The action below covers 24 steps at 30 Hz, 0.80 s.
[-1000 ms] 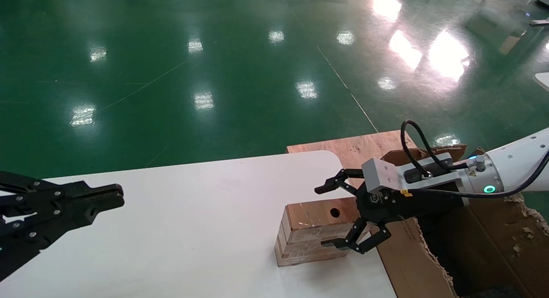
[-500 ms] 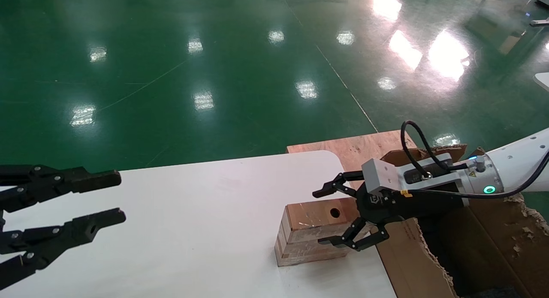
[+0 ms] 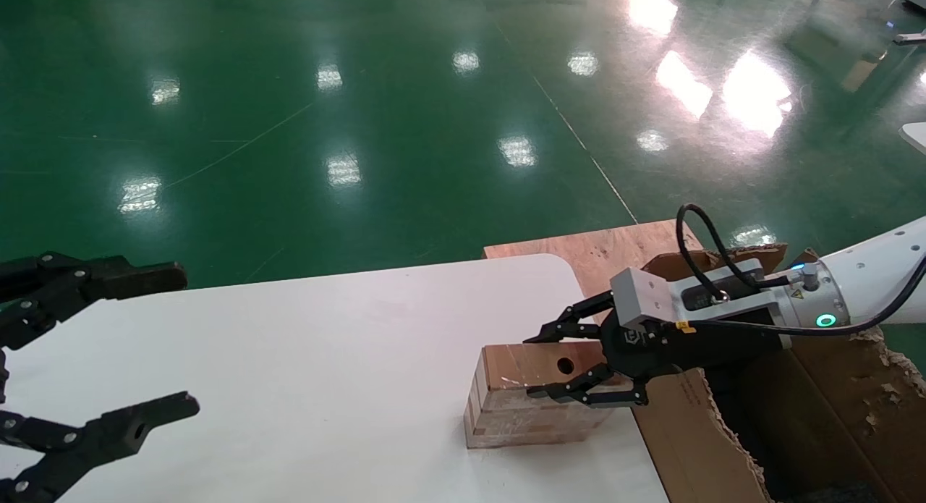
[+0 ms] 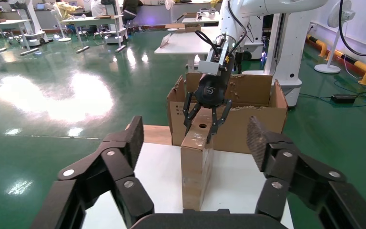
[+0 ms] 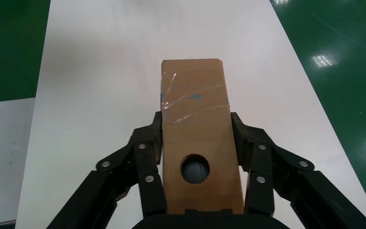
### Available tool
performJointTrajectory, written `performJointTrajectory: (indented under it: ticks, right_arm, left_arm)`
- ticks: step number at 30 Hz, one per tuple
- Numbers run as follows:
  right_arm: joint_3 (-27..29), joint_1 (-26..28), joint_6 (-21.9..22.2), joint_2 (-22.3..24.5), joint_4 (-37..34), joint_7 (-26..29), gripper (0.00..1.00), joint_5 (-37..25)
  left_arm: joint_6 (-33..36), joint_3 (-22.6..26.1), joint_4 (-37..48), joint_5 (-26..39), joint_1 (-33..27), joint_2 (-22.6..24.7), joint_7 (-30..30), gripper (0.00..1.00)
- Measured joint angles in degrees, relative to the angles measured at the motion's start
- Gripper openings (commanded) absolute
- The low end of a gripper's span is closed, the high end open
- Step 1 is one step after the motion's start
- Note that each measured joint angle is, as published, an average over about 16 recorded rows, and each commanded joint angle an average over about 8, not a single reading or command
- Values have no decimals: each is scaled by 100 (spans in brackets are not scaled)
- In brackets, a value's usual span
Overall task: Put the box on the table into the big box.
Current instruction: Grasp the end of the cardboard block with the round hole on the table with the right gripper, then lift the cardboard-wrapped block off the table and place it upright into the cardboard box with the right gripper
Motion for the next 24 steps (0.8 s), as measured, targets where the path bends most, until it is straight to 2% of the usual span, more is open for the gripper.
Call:
performJointTrajectory:
  ticks: [7,13,18,24]
  right_arm:
    - [-12,17,23,19,98,234,0,85]
    - [15,218,56,234,488,899,0,375]
    - [148,615,123,657,1087,1667,0,726]
    - [467,1418,352,1477,2067,2573,0,812]
  left_arm:
    - [0,0,1,0,0,0,0,100]
    - [1,1,1,0,-1,0,1,100]
    - [1,2,2,-1,-1,0,1,100]
    - [1,3,3,-1,-2,0,2,100]
